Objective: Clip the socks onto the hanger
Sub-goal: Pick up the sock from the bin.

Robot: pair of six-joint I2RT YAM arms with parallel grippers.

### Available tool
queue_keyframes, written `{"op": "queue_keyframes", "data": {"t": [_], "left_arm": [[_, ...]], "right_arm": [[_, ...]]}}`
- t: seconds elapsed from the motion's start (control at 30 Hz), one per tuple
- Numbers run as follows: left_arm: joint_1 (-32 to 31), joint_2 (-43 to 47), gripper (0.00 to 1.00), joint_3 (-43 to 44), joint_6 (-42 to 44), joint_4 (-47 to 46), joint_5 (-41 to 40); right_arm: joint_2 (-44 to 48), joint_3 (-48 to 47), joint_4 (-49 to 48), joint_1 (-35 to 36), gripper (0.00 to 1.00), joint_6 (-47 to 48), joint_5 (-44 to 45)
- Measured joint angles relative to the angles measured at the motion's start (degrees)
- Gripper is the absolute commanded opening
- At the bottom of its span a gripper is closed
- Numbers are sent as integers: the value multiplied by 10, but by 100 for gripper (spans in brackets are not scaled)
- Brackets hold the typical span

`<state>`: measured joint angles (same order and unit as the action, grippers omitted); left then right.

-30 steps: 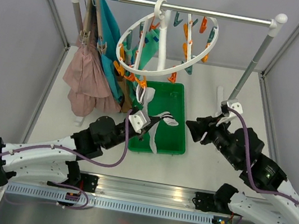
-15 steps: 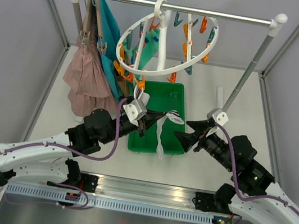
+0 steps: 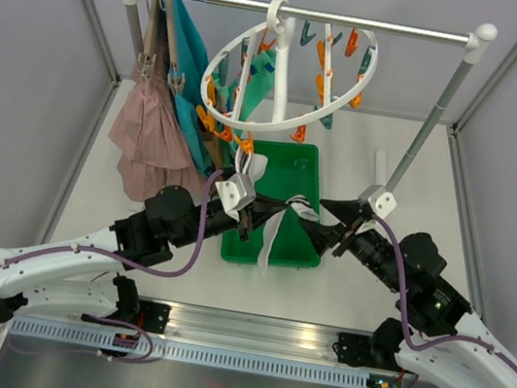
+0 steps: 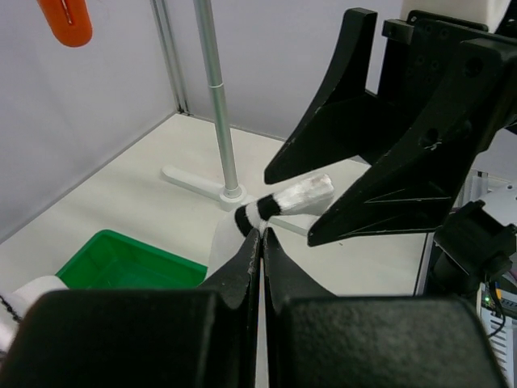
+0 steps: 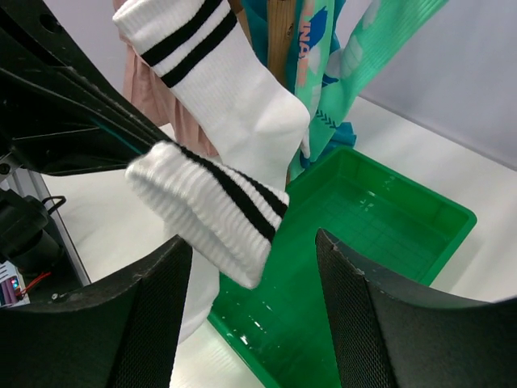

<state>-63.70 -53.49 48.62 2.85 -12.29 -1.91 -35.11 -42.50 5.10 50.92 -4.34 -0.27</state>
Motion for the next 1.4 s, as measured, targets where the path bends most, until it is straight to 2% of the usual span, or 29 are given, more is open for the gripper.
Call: {"op": "queue_keyframes", "data": {"t": [0.03, 0.23, 0.43, 0.53, 0.6, 0.67, 0.7, 0.73, 0.83, 1.13, 1.4], "left_arm": [[0, 0, 2, 0, 0, 0, 2], [0, -1, 2, 4, -3, 2, 25], [0, -2, 2, 7, -3, 2, 37], [0, -2, 2, 7, -3, 2, 39], [0, -2, 2, 7, -3, 2, 40], [0, -2, 10, 7, -3, 2, 40], [0, -2, 18, 7, -3, 3, 40], [0, -2, 22, 7, -2, 3, 39], [0, -2, 31, 7, -2, 3, 37], [0, -6, 35, 7, 7, 3, 43], [0, 2, 37, 7, 19, -1, 94]], "right_arm": [[-3, 0, -4, 0, 67, 2, 0], [-26, -10, -16, 0, 48, 14, -6], [-26, -32, -17, 0, 12, 18, -12], [-25, -45, -17, 0, 4, 14, -15], [-25, -50, -16, 0, 2, 12, -19], [-25, -55, -11, 0, 0, 11, -27], [-25, -58, -9, 0, 0, 11, -31], [-26, -61, -5, 0, 0, 10, -37], [-31, -74, 7, 0, 0, 9, -55], [-47, -110, 52, 0, 0, -1, -81], [-74, -141, 81, 0, 0, -16, -63]]}}
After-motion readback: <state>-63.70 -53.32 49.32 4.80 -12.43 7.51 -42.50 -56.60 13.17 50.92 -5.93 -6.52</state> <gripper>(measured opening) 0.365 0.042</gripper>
